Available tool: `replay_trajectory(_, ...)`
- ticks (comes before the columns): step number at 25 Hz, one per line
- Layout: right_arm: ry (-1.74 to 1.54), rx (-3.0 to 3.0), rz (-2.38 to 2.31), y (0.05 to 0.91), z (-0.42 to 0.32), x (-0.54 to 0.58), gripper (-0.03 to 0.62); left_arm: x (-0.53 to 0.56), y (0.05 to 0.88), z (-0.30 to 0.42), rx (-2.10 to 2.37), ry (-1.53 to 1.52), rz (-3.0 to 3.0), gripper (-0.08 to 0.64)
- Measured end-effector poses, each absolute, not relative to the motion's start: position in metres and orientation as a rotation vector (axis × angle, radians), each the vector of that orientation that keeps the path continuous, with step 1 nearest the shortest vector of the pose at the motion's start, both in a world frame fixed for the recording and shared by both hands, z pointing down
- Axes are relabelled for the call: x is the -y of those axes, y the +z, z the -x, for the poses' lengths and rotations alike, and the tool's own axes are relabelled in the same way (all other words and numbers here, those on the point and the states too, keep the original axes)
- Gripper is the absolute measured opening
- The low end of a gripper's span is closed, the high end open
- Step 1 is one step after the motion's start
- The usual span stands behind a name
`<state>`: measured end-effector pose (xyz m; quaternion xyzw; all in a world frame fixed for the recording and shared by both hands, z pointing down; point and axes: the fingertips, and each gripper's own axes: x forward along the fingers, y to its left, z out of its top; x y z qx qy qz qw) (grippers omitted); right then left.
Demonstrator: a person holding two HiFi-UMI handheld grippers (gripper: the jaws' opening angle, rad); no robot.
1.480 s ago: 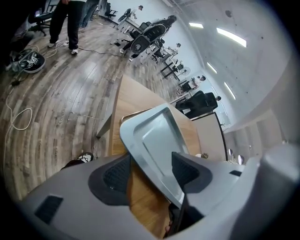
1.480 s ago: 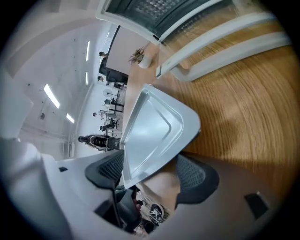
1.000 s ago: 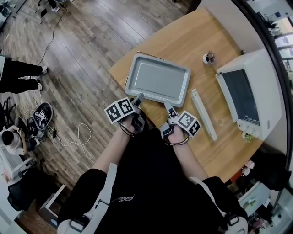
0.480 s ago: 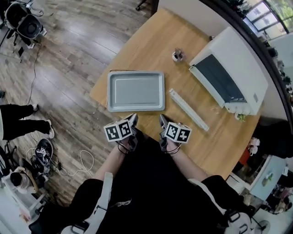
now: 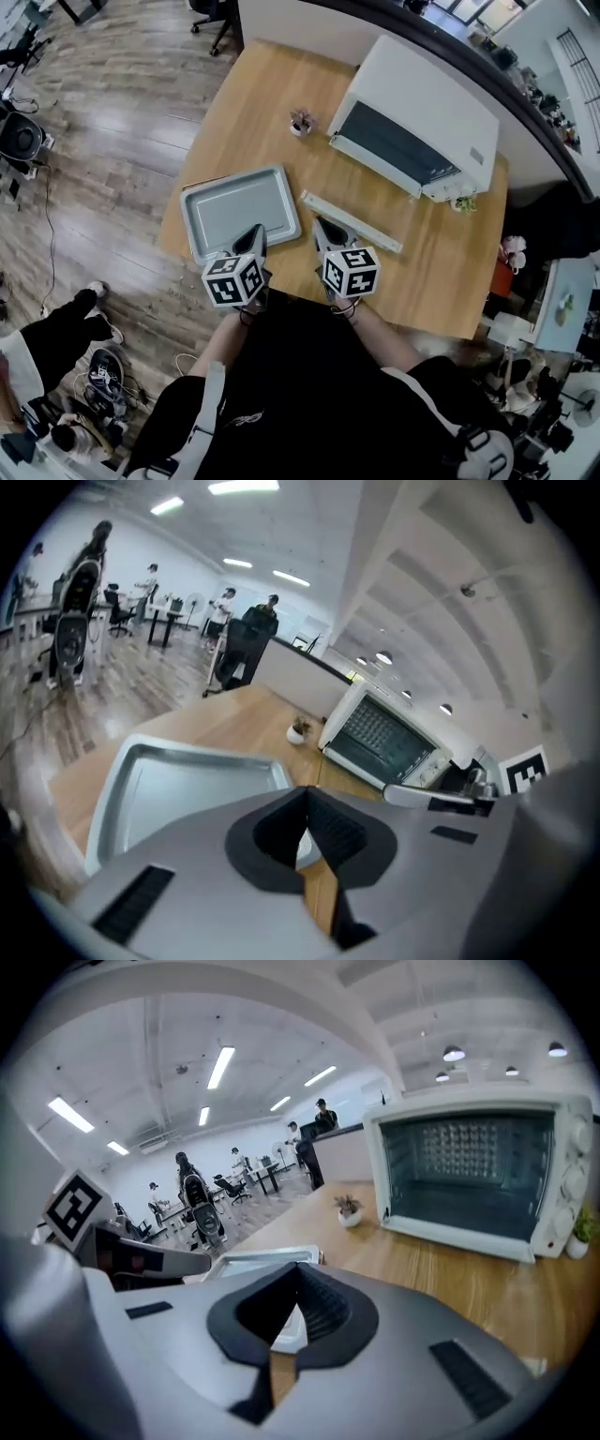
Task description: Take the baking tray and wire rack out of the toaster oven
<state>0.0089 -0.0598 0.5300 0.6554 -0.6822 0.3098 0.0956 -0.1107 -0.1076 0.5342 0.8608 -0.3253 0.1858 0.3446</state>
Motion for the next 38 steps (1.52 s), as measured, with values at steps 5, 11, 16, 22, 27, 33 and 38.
replay_trajectory(5,0.616,2.08,-2.038,0.453,-0.023,0.084,0.008,0.126,0.461,0.096,0.899,0.38,-2.443,0.023)
replay_trajectory(11,0.349,2.12,-2.136,0.374,-0.038,0.095,0.008,0.135,0.382,0.091,0.959,0.26,-2.648,0.023)
replay_trajectory(16,0.198,2.139,-2.194,0.325,-0.046,0.092,0.008,0.136,0.331,0.093,1.018,0.192,-2.786,0.023)
replay_trajectory(22,0.125,2.153,-2.217,0.306,-0.048,0.084,0.008,0.133,0.31,0.099,1.08,0.15,-2.834,0.023)
replay_trajectory(27,0.093,2.14,-2.211,0.302,-0.05,0.081,0.008,0.131,0.305,0.101,1.115,0.148,-2.843,0.023)
replay_trajectory(33,0.081,2.155,-2.181,0.311,-0.047,0.082,0.008,0.132,0.313,0.105,1.148,0.16,-2.824,0.023)
replay_trajectory(38,0.068,2.164,-2.158,0.307,-0.042,0.078,0.008,0.132,0.307,0.11,1.179,0.13,-2.81,0.023)
